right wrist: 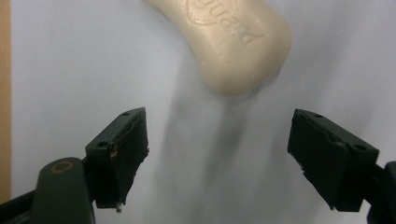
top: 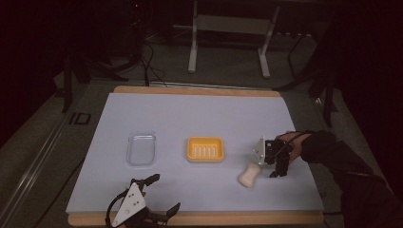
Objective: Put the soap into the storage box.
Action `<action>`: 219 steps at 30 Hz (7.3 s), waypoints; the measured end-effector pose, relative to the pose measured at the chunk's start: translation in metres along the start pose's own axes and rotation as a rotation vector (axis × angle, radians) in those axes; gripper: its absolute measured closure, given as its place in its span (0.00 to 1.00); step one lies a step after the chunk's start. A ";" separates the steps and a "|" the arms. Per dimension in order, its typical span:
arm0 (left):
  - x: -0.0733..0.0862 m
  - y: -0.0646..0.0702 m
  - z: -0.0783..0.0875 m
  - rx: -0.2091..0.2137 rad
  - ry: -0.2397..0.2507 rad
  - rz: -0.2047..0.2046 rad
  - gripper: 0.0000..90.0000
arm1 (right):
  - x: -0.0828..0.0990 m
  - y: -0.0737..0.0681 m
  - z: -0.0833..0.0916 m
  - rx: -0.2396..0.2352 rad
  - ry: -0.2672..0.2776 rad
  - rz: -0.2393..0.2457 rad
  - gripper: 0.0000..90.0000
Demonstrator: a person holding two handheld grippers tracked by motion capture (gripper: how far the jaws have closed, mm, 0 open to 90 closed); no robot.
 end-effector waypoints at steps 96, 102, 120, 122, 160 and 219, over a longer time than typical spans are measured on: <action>0.000 0.000 0.001 0.012 0.035 -0.024 0.00 | -0.068 0.005 0.011 -0.034 0.274 -0.010 0.55; 0.000 0.001 -0.003 0.028 0.033 -0.025 0.00 | -0.073 0.009 0.023 -0.009 0.278 -0.107 0.55; -0.001 0.002 -0.016 0.073 0.026 -0.019 0.00 | -0.099 0.026 0.056 0.098 0.290 -0.210 0.55; 0.000 0.002 -0.017 0.071 0.023 -0.021 0.00 | -0.101 0.029 0.057 0.106 0.282 -0.221 0.55; 0.002 0.002 -0.017 0.073 0.004 -0.035 0.00 | -0.163 0.071 0.045 0.122 0.325 -0.136 0.55; 0.005 0.002 -0.018 0.081 -0.013 -0.048 0.00 | -0.161 0.115 -0.037 0.114 0.397 -0.214 0.45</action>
Point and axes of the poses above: each handheld gripper's, and its own axes: z roughly backward along the jaws, x roughly out of its underside, y roughly to its right, the point moved 7 cm from there along -z, roughly forward along the jaws, and after that the axes turned 10 degrees about y, right-handed, at the moved point
